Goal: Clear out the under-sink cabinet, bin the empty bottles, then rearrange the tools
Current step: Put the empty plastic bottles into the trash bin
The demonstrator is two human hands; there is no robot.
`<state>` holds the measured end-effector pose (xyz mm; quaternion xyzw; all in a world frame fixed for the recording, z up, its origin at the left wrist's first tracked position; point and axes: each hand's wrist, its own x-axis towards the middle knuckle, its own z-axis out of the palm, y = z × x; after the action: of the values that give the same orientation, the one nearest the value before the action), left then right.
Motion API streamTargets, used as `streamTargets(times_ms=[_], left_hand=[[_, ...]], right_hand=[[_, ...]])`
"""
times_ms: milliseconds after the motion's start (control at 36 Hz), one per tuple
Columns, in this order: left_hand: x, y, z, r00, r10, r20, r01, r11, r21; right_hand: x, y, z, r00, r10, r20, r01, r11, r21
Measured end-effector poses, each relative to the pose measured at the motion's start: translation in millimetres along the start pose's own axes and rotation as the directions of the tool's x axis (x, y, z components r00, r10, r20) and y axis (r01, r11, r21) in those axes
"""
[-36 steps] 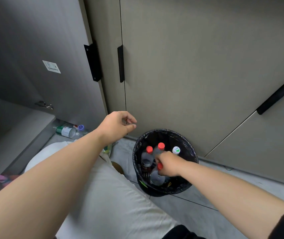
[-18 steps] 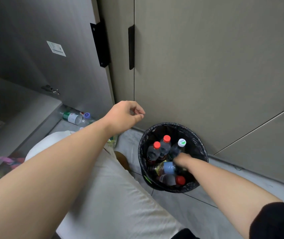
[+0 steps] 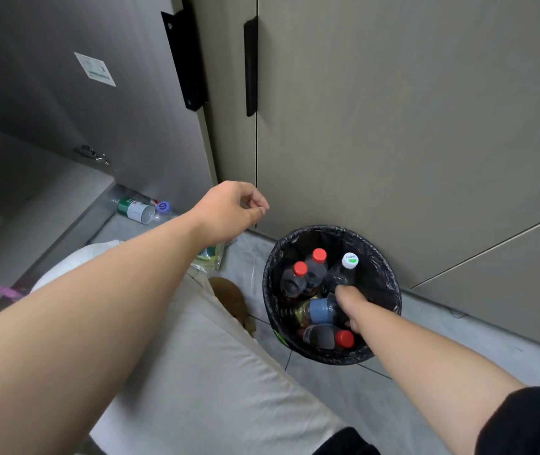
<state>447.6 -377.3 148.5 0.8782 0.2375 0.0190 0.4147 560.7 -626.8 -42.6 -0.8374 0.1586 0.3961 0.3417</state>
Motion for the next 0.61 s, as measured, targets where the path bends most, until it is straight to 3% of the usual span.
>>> streamTargets(times_ms=[111, 194, 278, 361, 444, 611], left_hand=[[-1, 4, 0, 1.000, 0.022, 0.009, -0.022, 1.000, -0.012], [-4, 8, 0, 0.999, 0.039, 0.011, -0.039, 0.999, -0.017], [-8, 11, 1, 0.998, 0.054, 0.013, -0.054, 0.998, -0.024], [-12, 13, 2, 0.998, 0.066, 0.008, -0.066, 0.997, -0.041], [-16, 14, 2, 0.997, 0.072, 0.009, -0.071, 0.997, -0.039], [-21, 10, -2, 0.998, 0.066, 0.006, -0.066, 0.997, -0.037]], right_hand=[[-17, -8, -4, 0.996, -0.084, 0.010, 0.085, 0.994, -0.073], [-32, -14, -7, 0.969, -0.244, 0.034, 0.246, 0.945, -0.215], [-51, -20, -4, 0.919, -0.362, 0.156, 0.394, 0.839, -0.376], [-71, -26, 4, 0.855, -0.417, 0.307, 0.513, 0.766, -0.388], [-86, -33, 13, 0.833, -0.394, 0.389, 0.531, 0.769, -0.357], [-90, -48, 11, 0.766, -0.265, 0.586, 0.441, 0.880, -0.178]])
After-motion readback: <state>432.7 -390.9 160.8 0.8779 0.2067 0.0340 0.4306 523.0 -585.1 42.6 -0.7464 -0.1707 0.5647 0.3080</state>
